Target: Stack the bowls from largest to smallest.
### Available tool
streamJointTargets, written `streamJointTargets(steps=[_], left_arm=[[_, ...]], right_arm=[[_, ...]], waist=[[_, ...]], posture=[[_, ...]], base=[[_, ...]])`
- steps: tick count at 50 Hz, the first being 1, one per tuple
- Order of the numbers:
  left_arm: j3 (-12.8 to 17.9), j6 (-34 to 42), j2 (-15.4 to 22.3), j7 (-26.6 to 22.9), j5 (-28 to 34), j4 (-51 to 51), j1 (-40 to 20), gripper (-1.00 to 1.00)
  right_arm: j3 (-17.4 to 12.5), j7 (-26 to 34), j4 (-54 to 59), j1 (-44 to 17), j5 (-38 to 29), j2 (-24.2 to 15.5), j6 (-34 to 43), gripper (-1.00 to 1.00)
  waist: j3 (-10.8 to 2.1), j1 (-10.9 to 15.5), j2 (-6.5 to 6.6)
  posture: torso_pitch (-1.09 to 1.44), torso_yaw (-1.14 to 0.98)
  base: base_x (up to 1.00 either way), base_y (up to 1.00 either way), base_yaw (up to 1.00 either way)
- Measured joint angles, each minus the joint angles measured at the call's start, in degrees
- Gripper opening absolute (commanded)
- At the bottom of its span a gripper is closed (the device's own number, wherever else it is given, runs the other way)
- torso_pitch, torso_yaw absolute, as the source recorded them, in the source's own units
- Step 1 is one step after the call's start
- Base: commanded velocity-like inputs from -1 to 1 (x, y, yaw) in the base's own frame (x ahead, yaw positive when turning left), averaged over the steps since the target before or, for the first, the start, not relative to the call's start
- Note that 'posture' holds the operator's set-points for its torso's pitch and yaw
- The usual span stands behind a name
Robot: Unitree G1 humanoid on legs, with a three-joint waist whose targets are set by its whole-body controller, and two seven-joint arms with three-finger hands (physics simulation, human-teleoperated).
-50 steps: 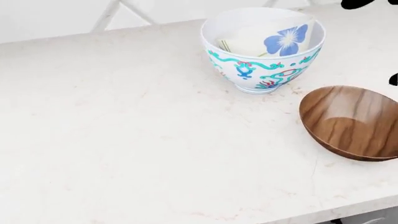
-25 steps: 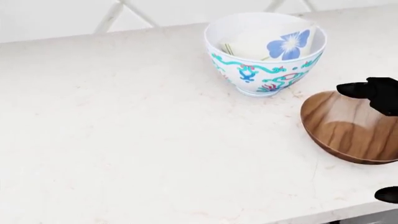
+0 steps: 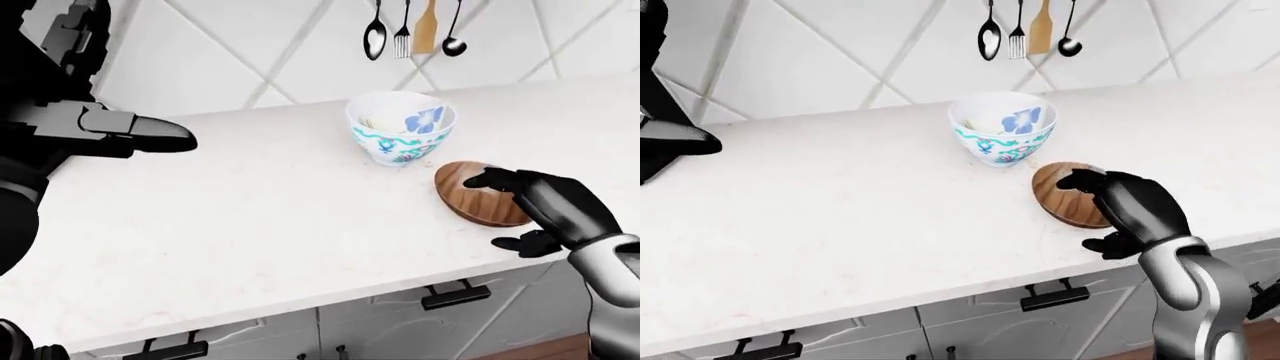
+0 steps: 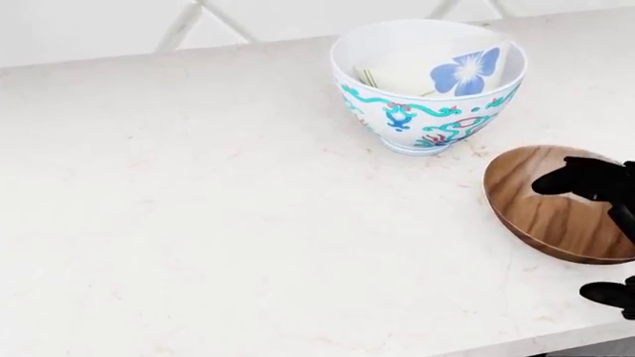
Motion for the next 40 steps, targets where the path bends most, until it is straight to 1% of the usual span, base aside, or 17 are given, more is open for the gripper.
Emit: streamJointTargets(steps=[5,8,10,13,21,23,26,32,36,37,40], left_arm=[[-0.27,0.37,-0.51,0.11,0.0,-0.55,-0.21,1.0],[0.32,0.53,-0.19,0.23,-0.59,-0.73,-0.24,1.0],[0.45,0.54,-0.13,0.69,-0.98,-0.83,-0.36,1.0],[0.49,0.53,0.32,1.19,-1.8,-1.06,-0.44,1.0],[0.37,-0.31,0.67,1.42,-2.53,-0.78,0.23,1.0],[0.43,-0.45,0.7,1.36,-2.56,-0.72,0.33,1.0],[0.54,-0.58,0.65,1.55,-2.72,-0.96,0.5,1.0],[0.89,-0.97,0.76,1.25,-2.67,-0.65,0.92,1.0],[1.0,-1.24,0.94,1.44,-2.88,-0.65,0.97,1.0],[0.97,-1.32,0.93,1.45,-2.9,-0.65,0.99,1.0],[0.75,-1.29,0.85,1.76,-3.08,-0.88,0.89,1.0]], right_arm=[[0.58,-1.06,1.64,-1.02,-0.6,-0.75,-0.19,0.16],[0.78,-2.42,3.6,-1.02,-0.96,-0.95,-0.65,0.12],[0.98,-3.15,4.53,-1.17,-1.22,-1.13,-0.77,0.07],[1.48,-4.07,5.37,-1.1,-1.9,-1.16,-1.08,-0.08],[3.22,-4.93,7.2,-1.47,-4.21,-1.05,-1.93,-0.18],[3.74,-5.24,7.8,-1.64,-4.85,-1.15,-2.47,-0.26],[4.34,-4.98,8.28,-1.76,-5.96,-1.34,-3.06,-0.33],[3.83,-4.94,6.98,-1.27,-7.82,-1.11,-3.74,-0.36],[3.66,-5.89,6.99,-0.81,-8.96,-1.02,-5.57,-0.37],[3.63,-6.22,7.01,-0.66,-9.31,-0.94,-6.02,-0.44],[3.52,-7.07,7.18,-0.48,-10.15,-0.5,-6.74,-0.88]], waist=[[-0.07,0.01,-0.06],[-0.15,-0.02,-0.12],[-0.2,-0.02,-0.17],[-0.26,-0.02,-0.25],[-0.25,-0.01,-0.21],[-0.28,-0.05,-0.26],[-0.26,0.03,-0.32],[-0.23,0.52,-0.38],[-0.46,0.66,-0.56],[-0.54,0.68,-0.61],[-0.69,0.76,-0.77]], posture=[[-0.22,-0.09],[-0.22,-0.09],[-0.22,-0.09],[-0.22,-0.09],[-0.22,-0.09],[-0.22,-0.09],[-0.22,-0.09],[-0.22,-0.09],[-0.22,-0.09],[-0.22,-0.09],[-0.22,-0.09]], base=[[0.0,0.0,0.0],[0.0,0.0,0.0],[0.0,0.0,0.0],[0.0,0.0,0.0],[0.0,0.0,0.0],[0.0,0.0,0.0],[0.0,0.0,0.0],[0.0,0.0,0.0],[0.0,0.0,0.0],[0.0,0.0,0.0],[0.0,0.0,0.0]])
